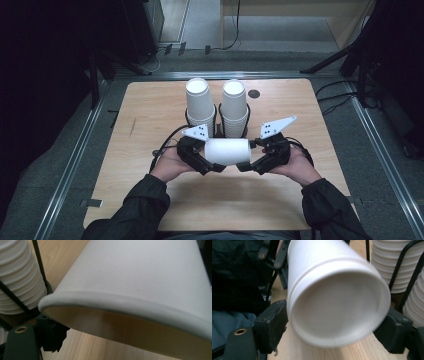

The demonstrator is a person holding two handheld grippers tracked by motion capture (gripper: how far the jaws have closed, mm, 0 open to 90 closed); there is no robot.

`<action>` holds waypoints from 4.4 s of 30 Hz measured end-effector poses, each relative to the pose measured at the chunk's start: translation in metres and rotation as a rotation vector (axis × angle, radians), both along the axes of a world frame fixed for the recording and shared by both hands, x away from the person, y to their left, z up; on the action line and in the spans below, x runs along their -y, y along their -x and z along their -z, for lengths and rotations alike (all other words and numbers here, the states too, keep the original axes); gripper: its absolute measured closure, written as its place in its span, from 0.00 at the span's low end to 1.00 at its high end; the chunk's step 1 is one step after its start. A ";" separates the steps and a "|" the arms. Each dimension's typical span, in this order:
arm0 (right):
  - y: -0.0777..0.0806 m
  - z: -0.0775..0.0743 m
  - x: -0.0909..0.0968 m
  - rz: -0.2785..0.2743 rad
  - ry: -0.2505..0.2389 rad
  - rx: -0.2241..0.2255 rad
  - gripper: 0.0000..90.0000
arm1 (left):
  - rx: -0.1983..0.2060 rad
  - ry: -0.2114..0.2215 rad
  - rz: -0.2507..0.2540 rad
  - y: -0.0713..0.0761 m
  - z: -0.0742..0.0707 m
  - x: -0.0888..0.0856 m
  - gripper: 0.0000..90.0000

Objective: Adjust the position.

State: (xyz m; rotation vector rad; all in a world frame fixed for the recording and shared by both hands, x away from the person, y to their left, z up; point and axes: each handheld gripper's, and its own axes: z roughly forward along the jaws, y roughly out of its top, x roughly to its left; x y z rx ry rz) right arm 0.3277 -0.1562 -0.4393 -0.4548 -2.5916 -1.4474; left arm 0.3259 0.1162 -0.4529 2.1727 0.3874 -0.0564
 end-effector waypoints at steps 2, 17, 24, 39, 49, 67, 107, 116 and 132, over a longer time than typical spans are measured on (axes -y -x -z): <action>0.000 0.001 0.002 0.008 0.017 0.004 0.20 | -0.015 0.000 -0.001 -0.001 -0.002 -0.004 0.14; 0.003 0.014 0.004 0.057 0.163 0.061 0.19 | 0.010 -0.170 0.001 -0.004 -0.009 -0.006 0.13; 0.005 0.012 0.009 0.061 0.141 0.054 0.19 | 0.008 -0.240 0.026 -0.007 -0.004 0.001 0.13; 0.009 0.015 0.005 0.037 0.187 0.100 0.19 | -0.023 -0.364 0.066 -0.009 0.010 0.019 0.13; 0.010 0.021 -0.014 -0.033 0.224 0.103 0.19 | -0.034 -0.396 0.109 -0.007 0.014 0.032 0.13; 0.013 0.031 -0.037 -0.089 0.291 0.171 0.25 | 0.000 -0.362 0.098 0.000 0.012 0.037 0.07; 0.003 0.008 -0.004 -0.027 0.047 0.122 0.25 | -0.047 0.023 -0.079 0.003 -0.005 -0.002 0.00; 0.002 0.012 -0.016 -0.051 0.036 0.115 0.25 | -0.084 0.105 -0.052 0.002 -0.005 0.002 0.00; 0.007 0.013 -0.026 -0.083 0.031 0.105 0.26 | -0.099 0.187 0.005 0.001 -0.010 -0.003 0.15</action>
